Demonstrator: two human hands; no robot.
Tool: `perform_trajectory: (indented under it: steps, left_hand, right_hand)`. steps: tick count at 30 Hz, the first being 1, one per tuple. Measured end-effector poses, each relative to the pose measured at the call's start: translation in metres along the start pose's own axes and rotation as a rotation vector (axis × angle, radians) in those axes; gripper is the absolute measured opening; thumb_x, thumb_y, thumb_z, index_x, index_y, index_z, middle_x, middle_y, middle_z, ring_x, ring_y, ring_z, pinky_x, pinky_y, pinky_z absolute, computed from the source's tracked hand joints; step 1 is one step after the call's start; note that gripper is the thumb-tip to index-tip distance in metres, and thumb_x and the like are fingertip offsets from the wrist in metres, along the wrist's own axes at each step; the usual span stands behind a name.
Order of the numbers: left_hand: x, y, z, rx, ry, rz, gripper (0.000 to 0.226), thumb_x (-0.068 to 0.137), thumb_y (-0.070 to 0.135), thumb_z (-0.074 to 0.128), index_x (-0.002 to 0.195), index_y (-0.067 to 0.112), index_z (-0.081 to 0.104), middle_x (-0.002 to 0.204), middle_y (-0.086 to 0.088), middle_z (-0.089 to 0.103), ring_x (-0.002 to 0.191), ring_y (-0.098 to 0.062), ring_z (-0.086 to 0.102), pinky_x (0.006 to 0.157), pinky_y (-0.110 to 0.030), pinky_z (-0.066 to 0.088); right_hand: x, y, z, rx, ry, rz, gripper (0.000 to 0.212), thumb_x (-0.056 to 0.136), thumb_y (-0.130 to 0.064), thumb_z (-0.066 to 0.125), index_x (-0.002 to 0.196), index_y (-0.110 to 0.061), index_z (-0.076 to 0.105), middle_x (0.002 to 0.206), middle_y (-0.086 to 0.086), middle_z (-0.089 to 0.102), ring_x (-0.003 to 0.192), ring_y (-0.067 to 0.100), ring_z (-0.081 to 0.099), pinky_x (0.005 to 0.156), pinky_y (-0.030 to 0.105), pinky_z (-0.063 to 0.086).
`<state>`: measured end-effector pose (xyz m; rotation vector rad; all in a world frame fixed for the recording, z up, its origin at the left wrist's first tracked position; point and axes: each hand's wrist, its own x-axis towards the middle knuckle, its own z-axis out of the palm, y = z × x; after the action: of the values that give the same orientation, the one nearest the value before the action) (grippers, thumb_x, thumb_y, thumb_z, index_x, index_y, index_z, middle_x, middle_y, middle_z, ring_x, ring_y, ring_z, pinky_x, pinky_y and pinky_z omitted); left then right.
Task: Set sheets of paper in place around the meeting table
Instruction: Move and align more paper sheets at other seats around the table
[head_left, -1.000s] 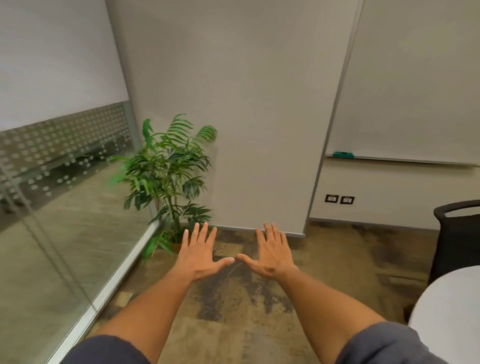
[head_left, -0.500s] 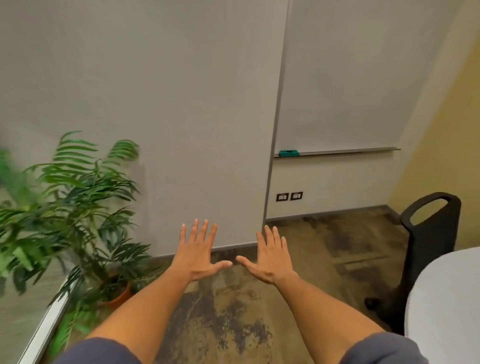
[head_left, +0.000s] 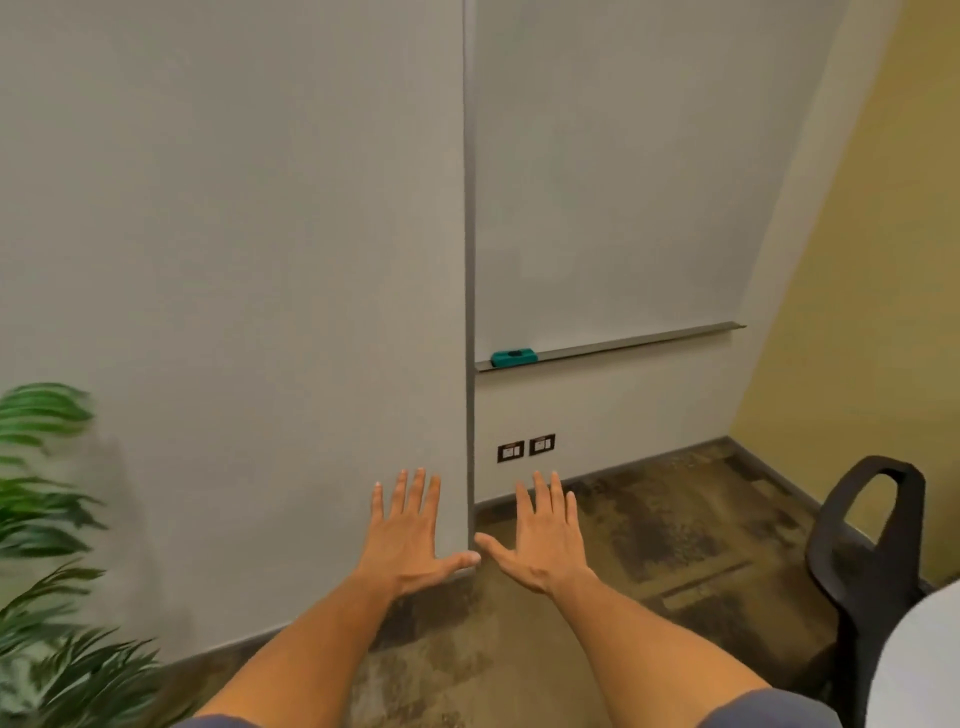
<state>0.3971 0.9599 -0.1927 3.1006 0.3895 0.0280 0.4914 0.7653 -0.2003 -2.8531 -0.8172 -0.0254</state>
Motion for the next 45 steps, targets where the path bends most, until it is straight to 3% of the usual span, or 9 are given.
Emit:
perform_trajectory:
  steps: [13, 23, 30, 40, 45]
  left_hand:
    - [0.284, 0.055, 0.011, 0.003, -0.013, 0.274, 0.135, 0.053, 0.106, 0.007, 0.153, 0.02, -0.022, 0.162, -0.009, -0.027, 0.148, -0.031, -0.028, 0.12, -0.059, -0.012]
    - [0.49, 0.142, -0.046, -0.003, 0.048, 0.598, 0.127, 0.062, 0.099, 0.012, 0.156, 0.019, -0.016, 0.164, -0.01, -0.02, 0.151, -0.033, -0.02, 0.124, -0.053, -0.002]
    - [0.583, 0.251, -0.05, -0.027, 0.052, 0.774, 0.13, 0.059, 0.101, 0.01, 0.157, 0.018, -0.013, 0.165, -0.011, -0.015, 0.151, -0.033, -0.018, 0.124, -0.052, -0.002]
    - [0.677, 0.458, -0.055, -0.067, 0.087, 0.897, 0.131, 0.058, 0.103, 0.01, 0.157, 0.019, -0.01, 0.166, -0.01, -0.013, 0.152, -0.033, -0.014, 0.123, -0.052, -0.003]
    - [0.696, 0.558, -0.058, 0.037, 0.065, 1.079, 0.133, 0.058, 0.103, 0.009, 0.157, 0.016, -0.011, 0.165, -0.009, -0.017, 0.152, -0.032, -0.017, 0.123, -0.056, -0.004]
  right_hand:
    - [0.197, 0.133, 0.003, -0.033, 0.018, 0.263, 0.112, 0.078, -0.09, 0.02, 0.162, -0.017, 0.0, 0.168, 0.014, -0.009, 0.153, 0.034, -0.019, 0.124, 0.055, -0.005]
    - [0.319, 0.242, -0.062, -0.096, 0.128, 0.475, 0.11, 0.08, -0.089, 0.016, 0.161, -0.017, -0.001, 0.169, 0.014, -0.006, 0.154, 0.034, -0.016, 0.123, 0.055, -0.006]
    - [0.338, 0.376, -0.098, -0.283, 0.081, 0.552, 0.109, 0.082, -0.088, 0.018, 0.161, -0.014, 0.0, 0.168, 0.016, -0.002, 0.154, 0.035, -0.01, 0.124, 0.056, -0.001]
    - [0.336, 0.569, -0.162, -0.255, 0.201, 0.774, 0.108, 0.083, -0.086, 0.027, 0.161, -0.014, 0.006, 0.168, 0.015, 0.004, 0.155, 0.035, -0.003, 0.125, 0.055, 0.004]
    - [0.312, 0.641, -0.179, -0.228, 0.275, 0.897, 0.102, 0.085, -0.084, 0.026, 0.16, -0.017, 0.01, 0.167, 0.016, 0.012, 0.154, 0.037, 0.006, 0.124, 0.055, 0.008]
